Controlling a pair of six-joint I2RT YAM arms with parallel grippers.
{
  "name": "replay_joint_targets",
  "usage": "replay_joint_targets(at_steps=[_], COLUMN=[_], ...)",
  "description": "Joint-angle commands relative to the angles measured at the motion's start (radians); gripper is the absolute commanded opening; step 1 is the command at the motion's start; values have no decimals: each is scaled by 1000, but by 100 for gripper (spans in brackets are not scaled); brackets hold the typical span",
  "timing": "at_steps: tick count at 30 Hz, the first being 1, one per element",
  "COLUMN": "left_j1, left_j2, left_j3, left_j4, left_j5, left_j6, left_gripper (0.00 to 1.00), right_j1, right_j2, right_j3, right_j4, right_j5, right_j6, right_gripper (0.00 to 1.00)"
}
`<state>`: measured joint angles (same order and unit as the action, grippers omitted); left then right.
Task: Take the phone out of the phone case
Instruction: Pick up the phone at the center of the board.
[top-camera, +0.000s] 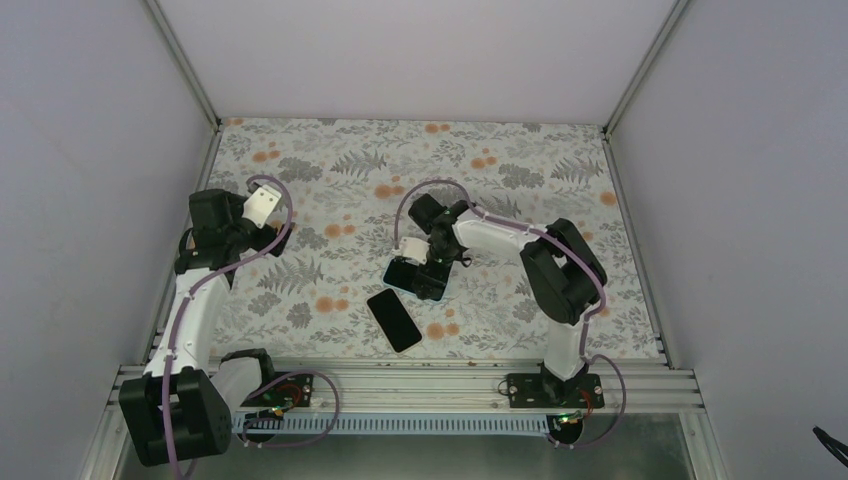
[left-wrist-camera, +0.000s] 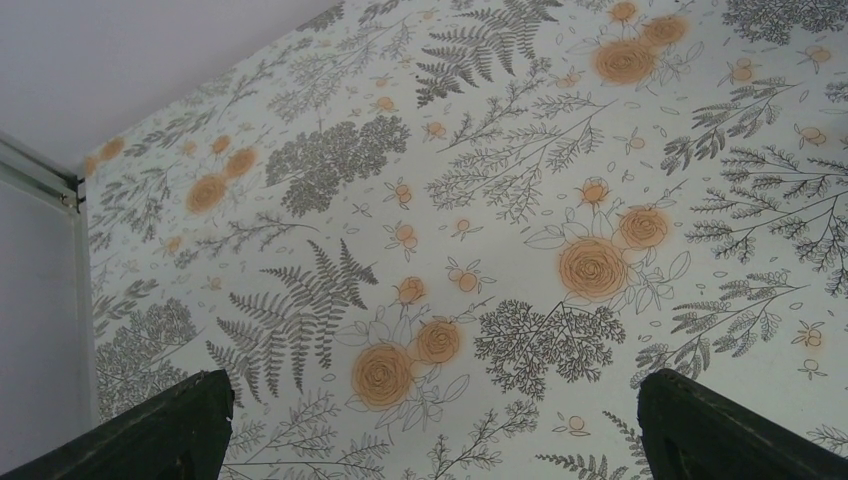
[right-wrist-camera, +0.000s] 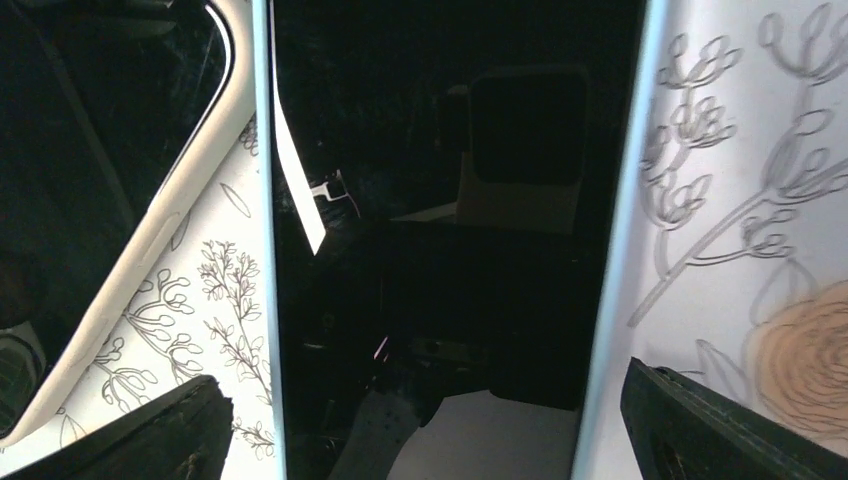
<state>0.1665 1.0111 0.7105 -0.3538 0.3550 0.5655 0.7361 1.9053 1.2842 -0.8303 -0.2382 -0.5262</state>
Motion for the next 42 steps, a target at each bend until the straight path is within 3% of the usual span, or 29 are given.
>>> replay_joint_targets(at_steps=[1, 13, 20, 27, 32, 38, 42], left_j1=[4, 4, 4, 4, -4, -65, -105], left_j2=[16, 61, 130, 253, 440, 614, 703], left_j3=[3, 22, 79, 230, 379, 554, 649], left_j4=[2, -9, -78, -294, -445, -548, -620], left_j5=[9, -3, 78, 311, 469, 501, 541], left_j6=[2, -6, 5, 64, 91, 33, 18], left_gripper=[100, 100, 100, 100, 100, 100, 100], right_j1=[35, 77, 87, 87, 86, 85, 85], right_j2=[16, 42, 7, -76, -136, -177, -173], right_j3=[-37, -142, -173, -158, -130, -92, -54], right_j4=[25, 155, 206, 229, 254, 317, 331], right_j5=[48, 261, 276, 252, 288, 349, 373], right_j6=[23, 24, -5, -11, -16, -38, -50], right_gripper=[100, 99, 75, 66, 62, 51, 51])
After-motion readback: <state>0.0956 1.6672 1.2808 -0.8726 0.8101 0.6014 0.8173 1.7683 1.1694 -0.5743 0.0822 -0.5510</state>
